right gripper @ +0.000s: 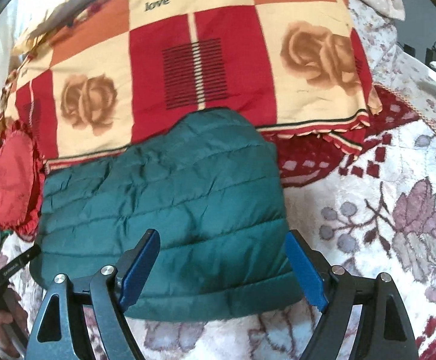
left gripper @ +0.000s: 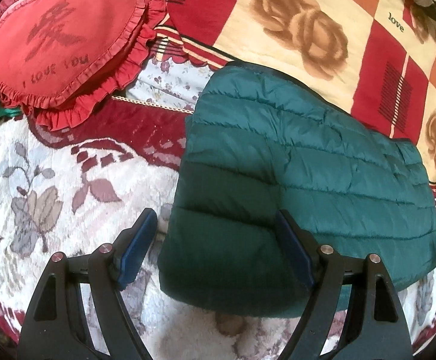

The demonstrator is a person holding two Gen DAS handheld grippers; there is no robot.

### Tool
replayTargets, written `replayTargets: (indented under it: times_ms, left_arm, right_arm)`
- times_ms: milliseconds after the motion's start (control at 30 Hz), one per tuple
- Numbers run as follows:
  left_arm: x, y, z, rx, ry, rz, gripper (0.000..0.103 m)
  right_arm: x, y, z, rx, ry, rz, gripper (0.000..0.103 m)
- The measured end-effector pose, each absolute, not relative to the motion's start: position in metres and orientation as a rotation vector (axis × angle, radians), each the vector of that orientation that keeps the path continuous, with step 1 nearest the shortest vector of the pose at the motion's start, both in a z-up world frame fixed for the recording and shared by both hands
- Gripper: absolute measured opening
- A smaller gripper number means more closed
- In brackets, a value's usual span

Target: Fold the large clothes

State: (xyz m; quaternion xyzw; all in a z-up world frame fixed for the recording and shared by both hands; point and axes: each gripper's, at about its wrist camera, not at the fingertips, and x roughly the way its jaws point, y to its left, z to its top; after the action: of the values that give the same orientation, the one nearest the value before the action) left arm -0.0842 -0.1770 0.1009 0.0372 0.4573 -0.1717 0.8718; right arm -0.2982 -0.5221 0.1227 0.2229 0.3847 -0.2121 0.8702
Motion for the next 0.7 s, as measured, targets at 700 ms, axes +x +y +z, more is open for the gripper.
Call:
replayTargets:
  times_ms: [700]
  left_arm:
    - [-0.087, -0.175, 0.084, 0.043, 0.990, -0.365, 0.081]
  right_arm:
    - [-0.301, -0.508, 0.103, 0.452, 0.878, -0.430, 0.086]
